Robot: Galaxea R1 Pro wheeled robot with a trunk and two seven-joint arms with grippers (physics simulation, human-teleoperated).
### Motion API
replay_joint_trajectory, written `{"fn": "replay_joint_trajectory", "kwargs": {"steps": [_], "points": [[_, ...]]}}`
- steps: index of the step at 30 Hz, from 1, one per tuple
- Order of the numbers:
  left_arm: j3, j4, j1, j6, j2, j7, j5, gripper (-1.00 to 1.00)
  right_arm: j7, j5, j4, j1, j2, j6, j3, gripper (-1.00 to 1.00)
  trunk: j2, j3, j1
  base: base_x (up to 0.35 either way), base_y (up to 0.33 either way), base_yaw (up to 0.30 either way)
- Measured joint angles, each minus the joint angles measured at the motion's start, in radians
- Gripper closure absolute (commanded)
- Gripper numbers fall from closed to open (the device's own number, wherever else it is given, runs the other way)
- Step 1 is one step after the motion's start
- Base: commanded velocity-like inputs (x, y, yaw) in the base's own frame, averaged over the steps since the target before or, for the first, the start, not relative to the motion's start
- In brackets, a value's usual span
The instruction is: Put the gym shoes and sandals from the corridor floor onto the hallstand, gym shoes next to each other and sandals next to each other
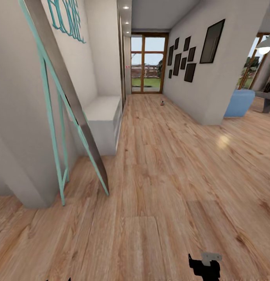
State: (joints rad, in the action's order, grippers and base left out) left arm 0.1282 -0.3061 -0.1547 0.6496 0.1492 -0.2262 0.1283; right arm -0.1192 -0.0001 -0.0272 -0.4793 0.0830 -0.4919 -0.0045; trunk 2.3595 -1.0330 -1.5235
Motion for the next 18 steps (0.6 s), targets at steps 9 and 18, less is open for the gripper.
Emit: {"fn": "replay_joint_trajectory", "kwargs": {"steps": [9,18], "points": [[-0.007,0.000,0.000,0.002,-0.001,0.077,-0.007,-1.00,0.000,0.000,0.000,0.000,0.000,0.000,0.000,-1.00,0.000,0.000,0.000,0.009,0.001,-0.272],[-0.007,-0.001,0.000,0.003,0.000,0.082,0.002,-1.00,0.000,0.000,0.000,0.000,0.000,0.000,0.000,-1.00,0.000,0.000,0.001,0.233,0.051,-0.081]]}}
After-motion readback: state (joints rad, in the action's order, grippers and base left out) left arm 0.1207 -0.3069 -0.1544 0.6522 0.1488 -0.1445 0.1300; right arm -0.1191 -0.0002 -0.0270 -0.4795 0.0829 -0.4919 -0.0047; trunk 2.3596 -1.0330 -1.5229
